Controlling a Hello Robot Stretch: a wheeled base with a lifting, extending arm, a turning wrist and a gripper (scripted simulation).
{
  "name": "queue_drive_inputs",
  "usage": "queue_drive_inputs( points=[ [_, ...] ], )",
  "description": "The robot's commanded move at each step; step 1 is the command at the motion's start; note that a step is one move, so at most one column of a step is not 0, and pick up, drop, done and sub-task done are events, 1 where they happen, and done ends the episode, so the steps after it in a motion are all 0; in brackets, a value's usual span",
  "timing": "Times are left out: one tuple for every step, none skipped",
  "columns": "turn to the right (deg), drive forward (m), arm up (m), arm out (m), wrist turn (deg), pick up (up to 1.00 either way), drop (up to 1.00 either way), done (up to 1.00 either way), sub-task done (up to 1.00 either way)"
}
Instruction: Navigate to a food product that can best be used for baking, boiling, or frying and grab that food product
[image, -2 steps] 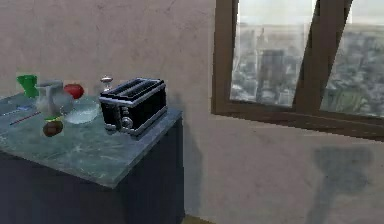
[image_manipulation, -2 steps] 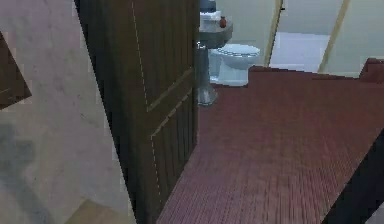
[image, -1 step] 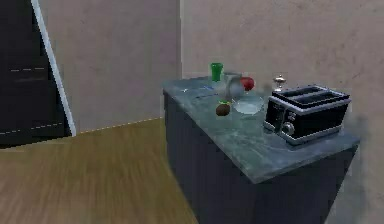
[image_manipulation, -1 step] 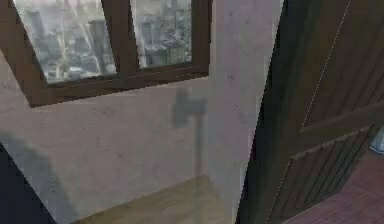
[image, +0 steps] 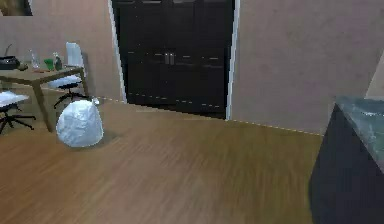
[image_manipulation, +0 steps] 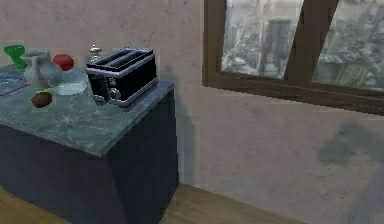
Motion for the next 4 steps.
queue_drive_inputs(
  points=[
    [-33.0,0.0,0.0,0.0,0.0,0.0,0.0,0.0,0.0],
    [-3.0,0.0,0.0,0.0,0.0,0.0,0.0,0.0,0.0],
    [45.0,0.0,0.0,0.0,0.0,0.0,0.0,0.0,0.0],
    [24.0,0.0,0.0,0.0,0.0,0.0,0.0,0.0,0.0]
  ],
)
